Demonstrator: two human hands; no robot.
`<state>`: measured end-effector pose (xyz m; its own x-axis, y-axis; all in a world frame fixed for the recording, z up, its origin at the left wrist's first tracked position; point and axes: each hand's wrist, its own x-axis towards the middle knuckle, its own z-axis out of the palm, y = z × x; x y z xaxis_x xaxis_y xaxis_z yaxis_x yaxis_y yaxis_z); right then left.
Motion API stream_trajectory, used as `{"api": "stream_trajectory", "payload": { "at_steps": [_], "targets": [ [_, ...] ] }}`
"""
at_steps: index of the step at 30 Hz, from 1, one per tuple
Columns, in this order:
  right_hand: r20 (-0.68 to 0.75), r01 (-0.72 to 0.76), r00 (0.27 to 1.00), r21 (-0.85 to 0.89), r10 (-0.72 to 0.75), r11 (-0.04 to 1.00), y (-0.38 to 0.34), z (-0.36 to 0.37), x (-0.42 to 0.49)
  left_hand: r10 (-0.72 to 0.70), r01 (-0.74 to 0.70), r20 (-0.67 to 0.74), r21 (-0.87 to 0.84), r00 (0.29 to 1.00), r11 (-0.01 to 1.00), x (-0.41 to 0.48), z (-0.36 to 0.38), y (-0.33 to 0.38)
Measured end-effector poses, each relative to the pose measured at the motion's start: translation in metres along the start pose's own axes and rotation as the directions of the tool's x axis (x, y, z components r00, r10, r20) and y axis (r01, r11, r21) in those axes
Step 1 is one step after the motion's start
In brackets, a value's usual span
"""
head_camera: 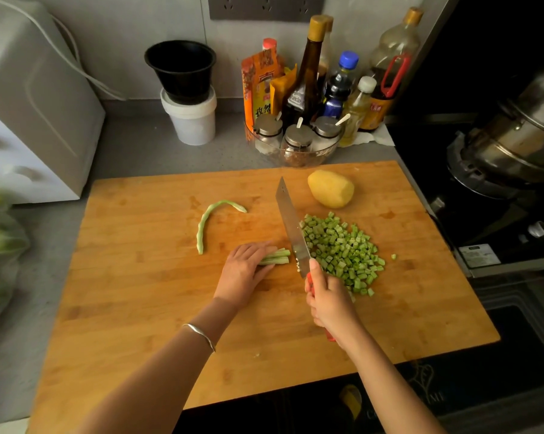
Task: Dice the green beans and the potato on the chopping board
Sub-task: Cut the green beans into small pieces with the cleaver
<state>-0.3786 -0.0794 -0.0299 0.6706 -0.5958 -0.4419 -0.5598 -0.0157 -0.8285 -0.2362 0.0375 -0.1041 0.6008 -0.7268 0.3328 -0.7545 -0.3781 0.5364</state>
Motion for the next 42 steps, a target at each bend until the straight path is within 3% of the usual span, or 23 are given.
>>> {"api": "stream_trajectory", "payload": {
  "at_steps": [7,20,25,30,33,42],
  "targets": [
    [0.037,0.023,0.999,-0.027,-0.022,0.999,-0.003,0.008,-0.002,-0.052,0.052,-0.010,-0.014,0.999,0.999,-0.007,-0.002,-0.003],
    [0.055,-0.111,0.992,-0.064,0.114,0.992,-0.009,0.016,0.007,-0.109,0.106,-0.022,-0.114,0.994,0.988,-0.005,-0.003,-0.002],
    [-0.002,-0.067,0.998,-0.122,0.067,0.990,-0.004,0.023,0.018,-0.116,0.115,-0.006,-0.106,0.993,0.988,-0.006,-0.004,-0.001],
    [-0.069,-0.070,0.995,-0.034,0.067,0.997,0.009,0.002,0.013,-0.134,0.132,-0.003,-0.120,0.991,0.984,-0.004,-0.003,0.002],
    [-0.043,-0.073,0.996,0.041,0.074,0.997,0.007,-0.005,0.008,-0.140,0.140,0.004,-0.111,0.990,0.984,-0.004,-0.001,0.001],
    [0.060,0.039,0.998,-0.027,-0.037,0.999,0.000,0.010,-0.004,-0.150,0.150,0.007,-0.087,0.989,0.985,-0.003,0.000,0.002]
  ]
}}
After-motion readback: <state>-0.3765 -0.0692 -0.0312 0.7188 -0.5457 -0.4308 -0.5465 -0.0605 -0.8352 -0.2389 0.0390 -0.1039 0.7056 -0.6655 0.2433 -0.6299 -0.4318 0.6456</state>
